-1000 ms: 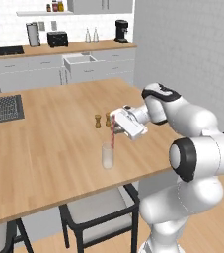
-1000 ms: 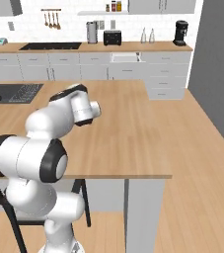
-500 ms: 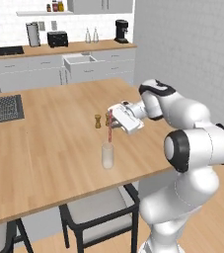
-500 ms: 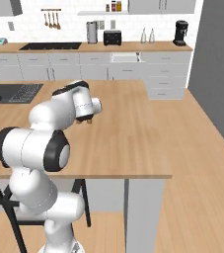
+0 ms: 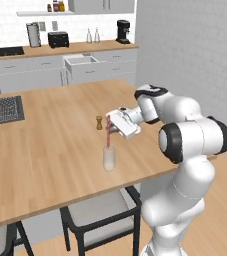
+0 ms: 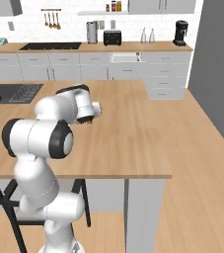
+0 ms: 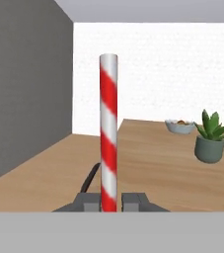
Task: Take a straw from the drawer in front and place it inside the glass cup on the dining counter.
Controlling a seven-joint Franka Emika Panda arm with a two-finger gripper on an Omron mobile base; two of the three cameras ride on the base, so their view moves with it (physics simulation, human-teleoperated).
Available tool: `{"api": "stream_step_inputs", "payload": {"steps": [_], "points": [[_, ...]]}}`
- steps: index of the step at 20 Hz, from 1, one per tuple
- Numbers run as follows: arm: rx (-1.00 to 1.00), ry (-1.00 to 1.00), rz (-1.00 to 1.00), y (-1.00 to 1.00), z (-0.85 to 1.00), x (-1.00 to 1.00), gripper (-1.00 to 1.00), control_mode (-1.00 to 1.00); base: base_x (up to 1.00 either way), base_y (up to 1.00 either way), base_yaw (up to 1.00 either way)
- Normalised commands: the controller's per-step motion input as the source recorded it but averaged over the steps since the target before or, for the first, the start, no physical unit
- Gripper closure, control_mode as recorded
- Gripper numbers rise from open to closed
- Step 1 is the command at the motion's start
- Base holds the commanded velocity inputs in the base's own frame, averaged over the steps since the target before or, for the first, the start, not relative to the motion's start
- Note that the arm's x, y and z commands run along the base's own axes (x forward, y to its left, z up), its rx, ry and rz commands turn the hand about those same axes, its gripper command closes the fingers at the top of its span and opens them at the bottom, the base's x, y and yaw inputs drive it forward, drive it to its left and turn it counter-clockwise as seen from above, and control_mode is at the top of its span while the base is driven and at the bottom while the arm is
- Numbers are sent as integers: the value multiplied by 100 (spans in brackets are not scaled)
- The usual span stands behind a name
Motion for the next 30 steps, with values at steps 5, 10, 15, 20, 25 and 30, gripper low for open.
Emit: {"api": "stream_step_inputs", "payload": {"steps": [5,10,15,20,25,30], "points": [[0,0,0,2,-32,13,100,-100,0,0,0],[0,0,0,0,-26,12,100,-100,0,0,0],[0,0,0,1,-21,12,100,-100,0,0,0],[0,0,0,1,-20,11,100,-100,0,0,0],[0,0,0,10,-20,-15,100,-100,0,0,0],[0,0,0,3,-15,-22,100,-100,0,0,0]]}}
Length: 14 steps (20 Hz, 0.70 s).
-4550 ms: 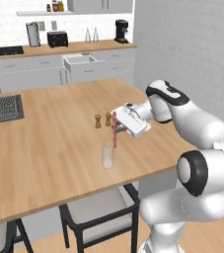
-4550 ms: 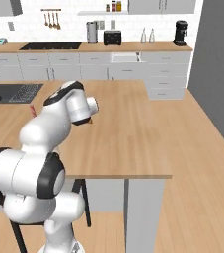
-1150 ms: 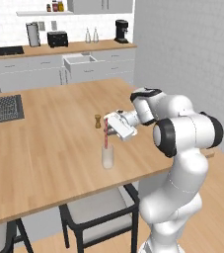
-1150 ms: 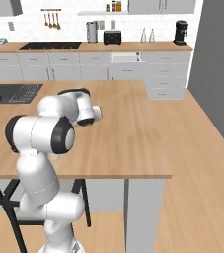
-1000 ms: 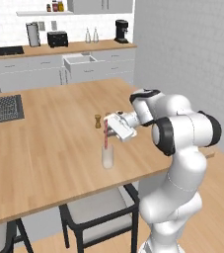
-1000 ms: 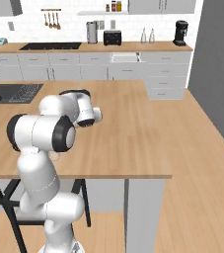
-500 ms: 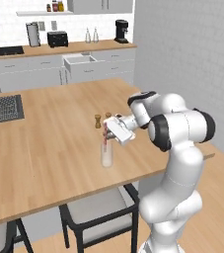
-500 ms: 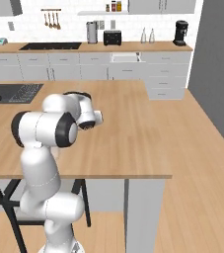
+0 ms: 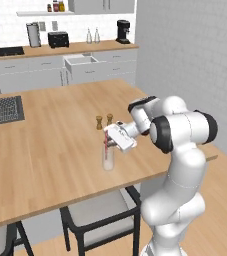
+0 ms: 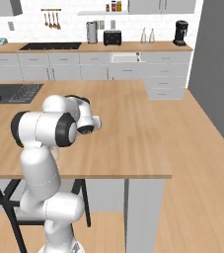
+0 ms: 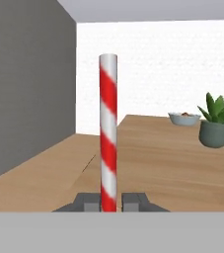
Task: Take a straw from the drawer in front and place it inside the glass cup on the dining counter.
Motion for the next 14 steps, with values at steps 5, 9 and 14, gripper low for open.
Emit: {"api": "stream_step_inputs", "payload": {"steps": [5,9,14], "points": [[0,0,0,0,-12,0,100,-100,0,0,0],[0,0,0,0,-6,0,-100,-100,0,0,0],[0,0,0,0,0,0,-100,-100,0,0,0]]}}
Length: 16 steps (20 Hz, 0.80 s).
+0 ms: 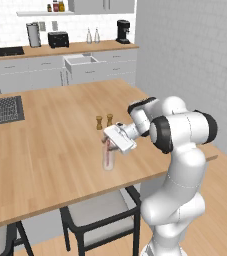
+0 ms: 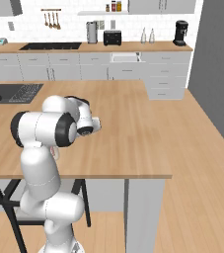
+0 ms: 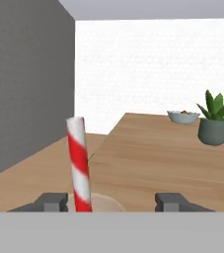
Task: Take a straw from the drawer in front and place it inside the glass cup on the dining counter.
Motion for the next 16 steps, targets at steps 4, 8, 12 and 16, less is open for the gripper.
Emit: {"api": "stream_step_inputs", "payload": {"steps": [4,8,12,16], "points": [[0,-5,0,0,28,0,-100,-100,0,0,0],[0,-5,0,0,66,-1,-100,-100,0,0,0],[0,0,0,0,76,0,-100,-100,0,0,0],[-5,0,-1,0,64,2,-100,-100,0,0,0]]}}
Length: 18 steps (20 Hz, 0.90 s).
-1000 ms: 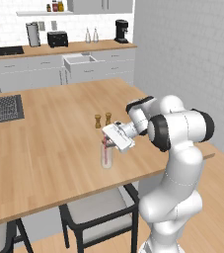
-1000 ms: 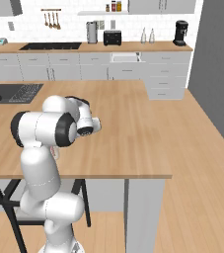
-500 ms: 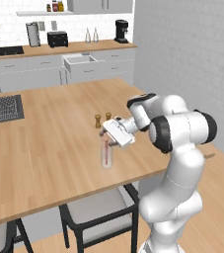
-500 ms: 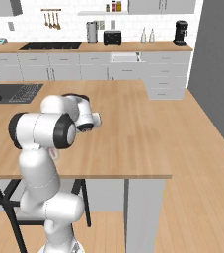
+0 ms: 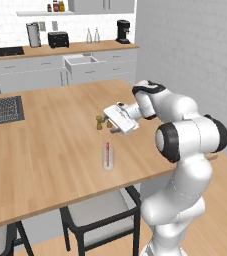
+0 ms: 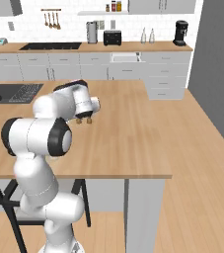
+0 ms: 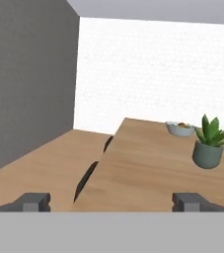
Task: Take a straw from the drawer in front and place it inside the glass cup on the dining counter.
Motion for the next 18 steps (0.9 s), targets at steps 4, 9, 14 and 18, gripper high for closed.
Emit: {"api": "stream_step_inputs", "payload": {"steps": [4,9,14,18], "points": [[-31,-8,-3,9,57,0,-100,-100,0,0,0],[-48,-17,-3,23,52,-15,-100,-100,0,0,0],[-50,-10,-4,25,40,-16,-100,-100,0,0,0],[-49,-3,-2,25,26,-2,-100,-100,0,0,0]]}}
